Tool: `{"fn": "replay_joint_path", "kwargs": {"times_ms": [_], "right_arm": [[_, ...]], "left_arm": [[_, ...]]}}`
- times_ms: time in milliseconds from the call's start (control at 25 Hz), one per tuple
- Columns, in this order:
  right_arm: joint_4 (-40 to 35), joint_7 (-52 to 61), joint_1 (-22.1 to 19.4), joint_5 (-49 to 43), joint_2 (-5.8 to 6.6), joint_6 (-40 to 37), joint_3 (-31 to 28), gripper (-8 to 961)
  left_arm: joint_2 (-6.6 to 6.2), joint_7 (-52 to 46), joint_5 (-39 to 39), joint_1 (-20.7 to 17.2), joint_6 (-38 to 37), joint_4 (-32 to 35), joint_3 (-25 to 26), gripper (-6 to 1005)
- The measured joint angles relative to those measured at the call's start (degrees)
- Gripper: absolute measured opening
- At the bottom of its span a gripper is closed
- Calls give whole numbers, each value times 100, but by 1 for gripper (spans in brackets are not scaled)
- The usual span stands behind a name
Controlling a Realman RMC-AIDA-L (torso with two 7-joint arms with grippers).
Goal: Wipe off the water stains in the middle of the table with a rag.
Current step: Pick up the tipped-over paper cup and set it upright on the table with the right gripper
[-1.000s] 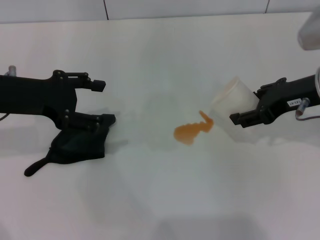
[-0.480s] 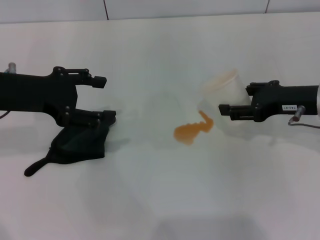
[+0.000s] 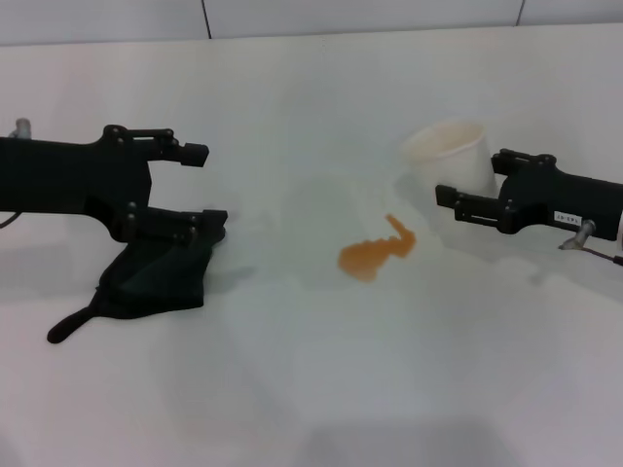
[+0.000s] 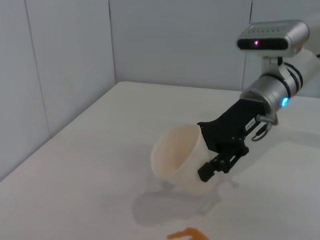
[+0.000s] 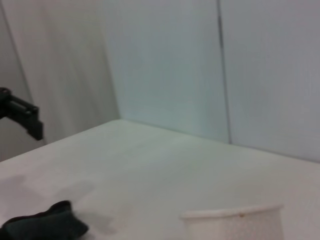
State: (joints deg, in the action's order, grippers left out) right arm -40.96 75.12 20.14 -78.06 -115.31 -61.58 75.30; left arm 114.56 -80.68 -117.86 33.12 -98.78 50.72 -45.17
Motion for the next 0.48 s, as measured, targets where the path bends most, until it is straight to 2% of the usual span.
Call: {"fn": "replay_joint_path", "kwargs": {"times_ms": [200,480], "right_arm": [[524,-813,-18,620,0,55,-47,717],[942,-1184,-18,747,0,93,-243,716]], "left_arm": [[0,-10,65,0,2,5,0,832],[16,-20,67,-4,13,8,0,832]]}}
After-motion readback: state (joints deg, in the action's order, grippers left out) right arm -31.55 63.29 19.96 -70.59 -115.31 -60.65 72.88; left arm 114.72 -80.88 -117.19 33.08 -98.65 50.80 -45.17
